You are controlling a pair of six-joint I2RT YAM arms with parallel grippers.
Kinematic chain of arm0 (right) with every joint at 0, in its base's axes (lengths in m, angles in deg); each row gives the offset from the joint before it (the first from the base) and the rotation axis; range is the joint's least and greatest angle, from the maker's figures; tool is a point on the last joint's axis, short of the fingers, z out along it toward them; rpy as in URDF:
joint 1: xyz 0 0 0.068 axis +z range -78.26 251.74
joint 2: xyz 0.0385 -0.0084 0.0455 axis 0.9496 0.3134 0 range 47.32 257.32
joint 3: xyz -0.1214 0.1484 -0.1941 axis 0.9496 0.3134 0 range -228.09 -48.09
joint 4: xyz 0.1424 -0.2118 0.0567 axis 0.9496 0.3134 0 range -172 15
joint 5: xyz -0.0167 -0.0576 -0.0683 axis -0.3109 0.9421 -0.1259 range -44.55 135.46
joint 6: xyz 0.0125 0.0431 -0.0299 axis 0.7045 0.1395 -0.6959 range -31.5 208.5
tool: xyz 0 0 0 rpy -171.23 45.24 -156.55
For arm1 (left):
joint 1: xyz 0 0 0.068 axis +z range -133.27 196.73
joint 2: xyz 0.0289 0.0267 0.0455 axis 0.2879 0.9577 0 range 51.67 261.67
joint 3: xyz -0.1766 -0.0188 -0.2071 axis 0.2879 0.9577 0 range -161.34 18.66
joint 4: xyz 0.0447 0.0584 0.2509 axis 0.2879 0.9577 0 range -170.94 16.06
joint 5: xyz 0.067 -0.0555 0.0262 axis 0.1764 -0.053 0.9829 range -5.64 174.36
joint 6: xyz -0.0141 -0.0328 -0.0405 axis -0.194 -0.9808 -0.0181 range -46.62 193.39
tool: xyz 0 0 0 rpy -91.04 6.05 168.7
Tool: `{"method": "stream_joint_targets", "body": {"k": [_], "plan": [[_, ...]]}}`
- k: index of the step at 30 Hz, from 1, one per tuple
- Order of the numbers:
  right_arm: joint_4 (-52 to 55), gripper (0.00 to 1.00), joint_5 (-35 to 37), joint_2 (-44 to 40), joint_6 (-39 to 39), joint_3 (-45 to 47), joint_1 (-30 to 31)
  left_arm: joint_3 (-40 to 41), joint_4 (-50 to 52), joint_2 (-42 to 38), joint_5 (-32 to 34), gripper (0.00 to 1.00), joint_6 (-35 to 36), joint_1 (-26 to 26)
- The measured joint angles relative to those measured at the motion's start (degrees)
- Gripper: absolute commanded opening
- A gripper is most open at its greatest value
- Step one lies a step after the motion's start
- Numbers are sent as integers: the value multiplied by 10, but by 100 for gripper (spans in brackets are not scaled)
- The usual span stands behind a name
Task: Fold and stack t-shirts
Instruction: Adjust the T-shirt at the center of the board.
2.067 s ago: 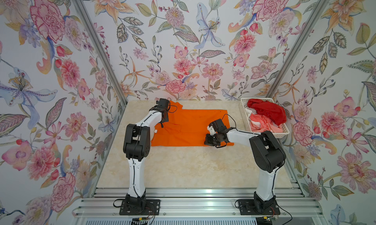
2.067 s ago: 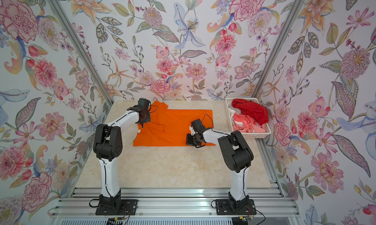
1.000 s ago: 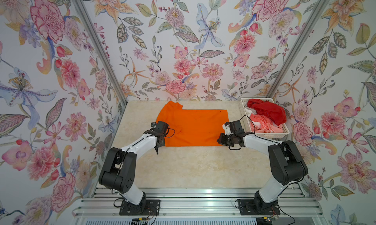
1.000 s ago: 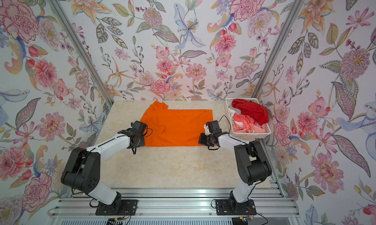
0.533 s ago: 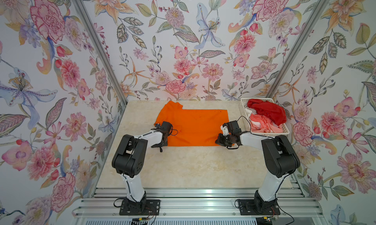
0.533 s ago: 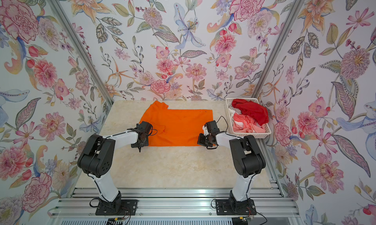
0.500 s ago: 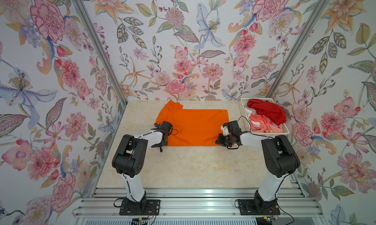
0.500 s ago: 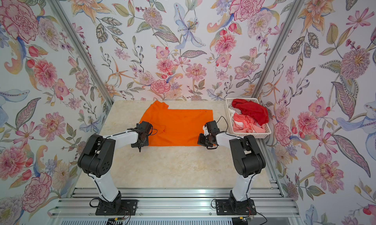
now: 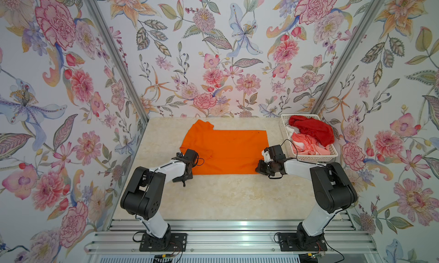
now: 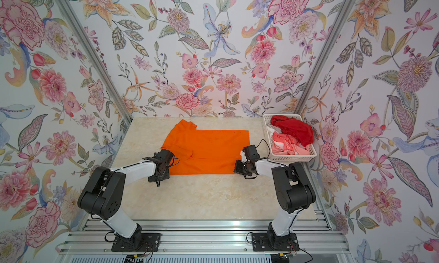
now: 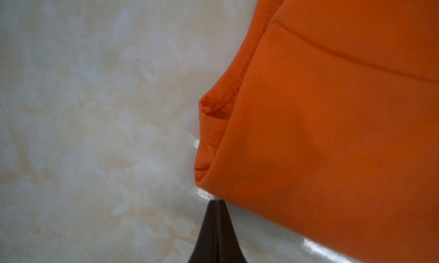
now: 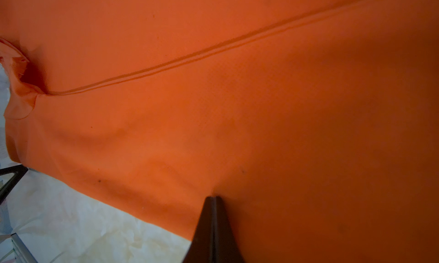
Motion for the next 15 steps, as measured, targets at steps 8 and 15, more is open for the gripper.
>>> {"method": "stream_joint_targets", "body": {"k": [8, 15], "plan": [[80, 0, 63, -182, 42, 141, 99, 143, 126, -200, -14, 0, -109, -115], [184, 58, 146, -343, 44, 134, 108, 80, 220, -390, 52, 0, -169, -155]]}}
